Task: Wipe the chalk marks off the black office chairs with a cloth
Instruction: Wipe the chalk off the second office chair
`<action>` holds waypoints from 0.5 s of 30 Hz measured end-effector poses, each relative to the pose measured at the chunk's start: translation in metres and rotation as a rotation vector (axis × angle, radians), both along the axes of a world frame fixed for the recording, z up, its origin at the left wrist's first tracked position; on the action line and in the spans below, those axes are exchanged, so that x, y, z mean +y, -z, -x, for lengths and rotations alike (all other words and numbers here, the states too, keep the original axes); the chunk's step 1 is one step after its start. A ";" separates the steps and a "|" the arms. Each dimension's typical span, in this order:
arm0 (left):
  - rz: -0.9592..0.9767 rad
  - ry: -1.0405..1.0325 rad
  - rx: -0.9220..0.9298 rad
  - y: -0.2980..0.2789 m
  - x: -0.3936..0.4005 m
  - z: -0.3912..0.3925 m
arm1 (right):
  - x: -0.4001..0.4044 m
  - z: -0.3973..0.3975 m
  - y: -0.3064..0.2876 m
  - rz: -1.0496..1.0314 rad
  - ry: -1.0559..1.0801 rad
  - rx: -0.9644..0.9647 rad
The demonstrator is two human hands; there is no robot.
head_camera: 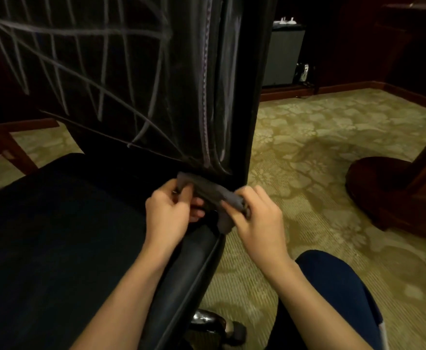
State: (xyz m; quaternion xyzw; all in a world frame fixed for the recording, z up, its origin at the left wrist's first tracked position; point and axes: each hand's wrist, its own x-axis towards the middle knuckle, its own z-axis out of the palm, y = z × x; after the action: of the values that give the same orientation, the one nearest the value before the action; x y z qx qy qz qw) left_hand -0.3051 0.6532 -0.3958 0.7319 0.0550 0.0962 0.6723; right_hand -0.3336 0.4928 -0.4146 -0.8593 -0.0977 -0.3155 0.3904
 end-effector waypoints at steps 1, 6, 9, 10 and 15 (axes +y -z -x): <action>0.038 -0.001 -0.036 -0.002 0.000 0.000 | 0.009 -0.003 -0.008 -0.075 0.017 -0.002; 0.058 0.047 -0.072 0.003 -0.013 -0.005 | 0.004 -0.011 -0.004 -0.176 0.137 0.065; -0.039 0.061 -0.008 0.010 -0.025 -0.005 | -0.018 -0.010 0.015 -0.191 0.187 0.124; -0.111 0.069 0.000 0.014 -0.029 -0.005 | -0.021 -0.008 0.022 -0.206 0.191 0.146; -0.111 0.056 -0.042 0.016 -0.030 -0.004 | -0.016 0.003 0.021 -0.236 0.070 0.099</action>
State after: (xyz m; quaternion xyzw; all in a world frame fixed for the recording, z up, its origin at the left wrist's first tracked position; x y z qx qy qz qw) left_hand -0.3008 0.6227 -0.4117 0.7672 0.0149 0.0955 0.6340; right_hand -0.3365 0.4763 -0.4359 -0.8249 -0.0104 -0.2956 0.4817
